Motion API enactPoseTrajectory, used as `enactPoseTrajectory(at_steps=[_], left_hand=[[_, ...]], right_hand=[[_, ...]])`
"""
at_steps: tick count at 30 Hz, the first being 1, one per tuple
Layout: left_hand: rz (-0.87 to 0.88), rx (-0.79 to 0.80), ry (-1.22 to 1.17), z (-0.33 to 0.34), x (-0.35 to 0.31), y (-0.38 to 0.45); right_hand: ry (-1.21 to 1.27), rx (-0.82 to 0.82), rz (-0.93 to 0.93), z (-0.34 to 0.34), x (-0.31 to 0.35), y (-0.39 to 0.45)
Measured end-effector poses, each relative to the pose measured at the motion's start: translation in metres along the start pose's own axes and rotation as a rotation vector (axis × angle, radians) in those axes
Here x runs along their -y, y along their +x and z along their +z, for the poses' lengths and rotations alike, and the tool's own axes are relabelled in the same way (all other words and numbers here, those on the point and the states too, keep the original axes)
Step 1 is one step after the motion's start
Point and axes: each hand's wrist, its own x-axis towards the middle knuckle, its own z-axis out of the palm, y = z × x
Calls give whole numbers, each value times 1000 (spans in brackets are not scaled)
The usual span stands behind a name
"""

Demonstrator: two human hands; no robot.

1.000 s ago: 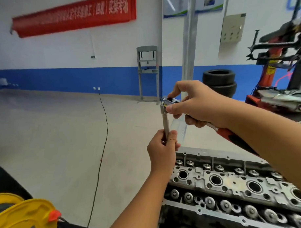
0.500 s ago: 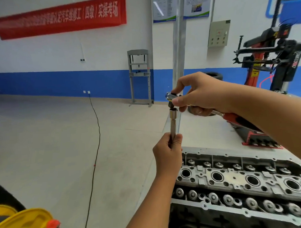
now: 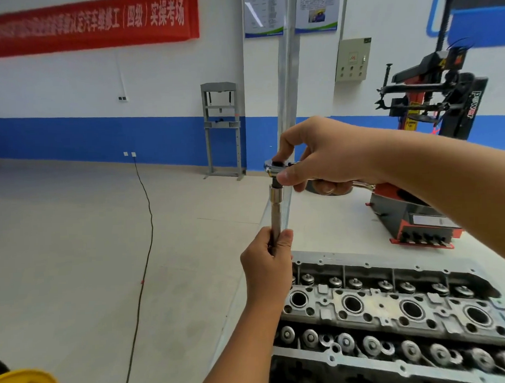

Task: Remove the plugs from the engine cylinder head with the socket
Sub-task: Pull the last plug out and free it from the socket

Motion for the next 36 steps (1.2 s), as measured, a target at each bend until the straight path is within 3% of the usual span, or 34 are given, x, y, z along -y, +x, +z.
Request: enactPoseTrajectory(at_steps=[11, 15, 19, 21, 24, 29, 31, 36], left_hand=[[166, -106, 192, 6, -4, -7], [172, -38, 286, -4, -20, 6], [-24, 208, -273, -10, -62, 49], [-120, 280, -443, -7, -71, 63], [-116, 324, -252, 0, -69, 66], [13, 136, 96, 19, -70, 65], [72, 45, 152, 24, -69, 62], [-13, -57, 231, 32, -73, 58]], right_hand=[[-102, -57, 46, 8, 10, -5], [-172, -90, 41, 17, 16, -8], [-223, -119, 27, 25, 20, -8], [-222, -118, 38, 24, 23, -6], [-330, -114, 51, 22, 27, -6], [-310, -133, 88, 23, 26, -13], [-352, -135, 96, 24, 30, -14], [-564, -133, 157, 36, 46, -10]])
